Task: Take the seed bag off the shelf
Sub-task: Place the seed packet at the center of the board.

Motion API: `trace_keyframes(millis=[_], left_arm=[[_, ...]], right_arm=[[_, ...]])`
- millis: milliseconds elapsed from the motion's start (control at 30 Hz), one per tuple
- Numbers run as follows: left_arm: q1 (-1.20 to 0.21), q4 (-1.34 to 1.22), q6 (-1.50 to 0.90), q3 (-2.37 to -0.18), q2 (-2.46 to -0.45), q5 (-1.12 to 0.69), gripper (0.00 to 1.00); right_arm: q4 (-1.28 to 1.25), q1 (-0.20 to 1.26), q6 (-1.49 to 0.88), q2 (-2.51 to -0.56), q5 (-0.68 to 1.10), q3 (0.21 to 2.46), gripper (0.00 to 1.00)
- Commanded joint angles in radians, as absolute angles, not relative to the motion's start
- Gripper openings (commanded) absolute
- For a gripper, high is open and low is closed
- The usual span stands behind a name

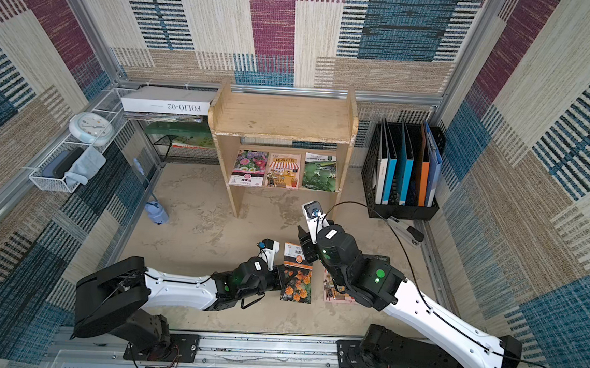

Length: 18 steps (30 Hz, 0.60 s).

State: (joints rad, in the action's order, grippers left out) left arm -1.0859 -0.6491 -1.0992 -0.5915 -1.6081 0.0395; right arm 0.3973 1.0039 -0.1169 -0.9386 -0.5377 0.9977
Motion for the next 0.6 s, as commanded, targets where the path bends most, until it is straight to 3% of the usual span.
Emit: trace_keyframes(millis=[0, 233, 567], left_arm=[[-1.101, -0.81, -1.162, -0.597, -1.704, 0.072, 0.0], [-1.103, -0.859, -1.197, -0.643, -1.838, 0.053, 0.0], [-1.101, -0.66, -1.124, -0.709, -1.815, 0.078, 0.0]], right_arm=[[0.388, 1.005, -0.139, -0.925, -0.543, 0.982, 0.53], [0.407, 1.005, -0.144, -0.878, -0.553, 0.948, 0.53], [0.407, 1.005, -0.135, -0.848, -0.561, 0.926, 0.53]])
